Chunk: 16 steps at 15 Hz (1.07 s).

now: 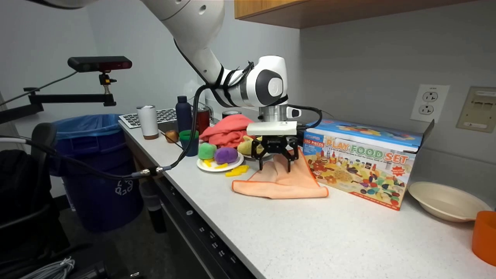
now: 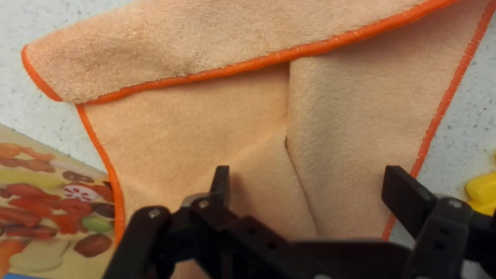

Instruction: Unfold the orange cloth

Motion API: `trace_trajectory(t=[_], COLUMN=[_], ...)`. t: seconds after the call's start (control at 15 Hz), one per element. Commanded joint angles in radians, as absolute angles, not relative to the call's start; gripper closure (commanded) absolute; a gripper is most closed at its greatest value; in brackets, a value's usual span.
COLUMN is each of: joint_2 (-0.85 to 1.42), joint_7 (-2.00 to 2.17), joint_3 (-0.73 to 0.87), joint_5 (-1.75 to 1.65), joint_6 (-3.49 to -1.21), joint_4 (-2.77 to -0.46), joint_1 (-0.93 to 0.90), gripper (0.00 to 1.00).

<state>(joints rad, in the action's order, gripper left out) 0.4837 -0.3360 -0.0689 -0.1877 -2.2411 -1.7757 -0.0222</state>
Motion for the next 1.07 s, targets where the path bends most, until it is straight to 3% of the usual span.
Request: trace_trajectory(t=[0.0, 1.0], joint_2=[0.508, 0.5], joint_7=[-0.286, -0.327], joint_3=[-0.052, 0.019], joint_5=[-0.217, -0.194], joint_6=[-2.233, -2.281], joint_4=[-1.736, -1.816], joint_1=[-0.042, 0.101], gripper=[0.0, 0.0])
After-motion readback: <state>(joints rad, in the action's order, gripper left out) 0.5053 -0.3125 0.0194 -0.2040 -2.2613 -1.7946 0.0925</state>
